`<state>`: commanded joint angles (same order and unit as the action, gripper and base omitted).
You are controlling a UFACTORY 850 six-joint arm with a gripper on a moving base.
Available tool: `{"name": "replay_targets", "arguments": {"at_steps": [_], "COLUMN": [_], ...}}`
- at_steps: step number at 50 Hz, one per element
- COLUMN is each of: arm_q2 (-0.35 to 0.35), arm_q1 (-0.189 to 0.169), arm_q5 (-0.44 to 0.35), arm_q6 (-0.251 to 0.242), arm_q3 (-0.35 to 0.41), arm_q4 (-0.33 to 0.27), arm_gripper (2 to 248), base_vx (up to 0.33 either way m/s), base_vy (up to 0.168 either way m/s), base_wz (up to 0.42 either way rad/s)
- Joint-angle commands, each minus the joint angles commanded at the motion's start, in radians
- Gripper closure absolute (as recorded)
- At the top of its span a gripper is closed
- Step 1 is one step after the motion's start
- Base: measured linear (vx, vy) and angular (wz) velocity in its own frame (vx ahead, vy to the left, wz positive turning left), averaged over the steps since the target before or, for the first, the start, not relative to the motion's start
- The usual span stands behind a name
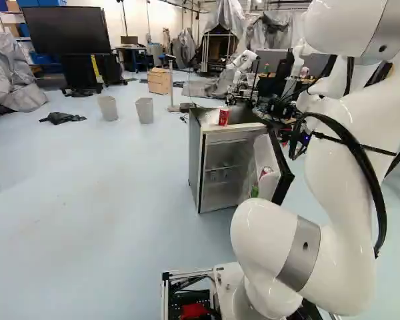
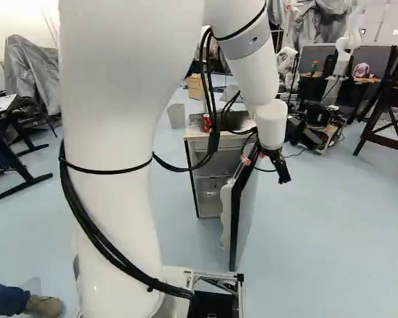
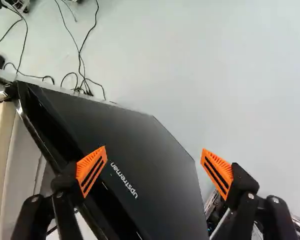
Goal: Grab a drink from the fridge
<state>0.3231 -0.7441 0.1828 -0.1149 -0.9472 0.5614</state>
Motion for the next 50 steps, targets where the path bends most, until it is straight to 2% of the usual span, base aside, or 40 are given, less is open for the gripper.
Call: {"name": "replay_targets", "arguments": {"at_steps": [50], "arm_q2": [-0.076], "arm_q1": [0.118], "arm_q5": [0.000], "arm_q6": [0.000], "arm_q3": [0.095], "arm_q4": [0.000], "arm_gripper": [3], "base_vx": [0.000], "base_vy": [0.000], "base_wz": [0.000]}}
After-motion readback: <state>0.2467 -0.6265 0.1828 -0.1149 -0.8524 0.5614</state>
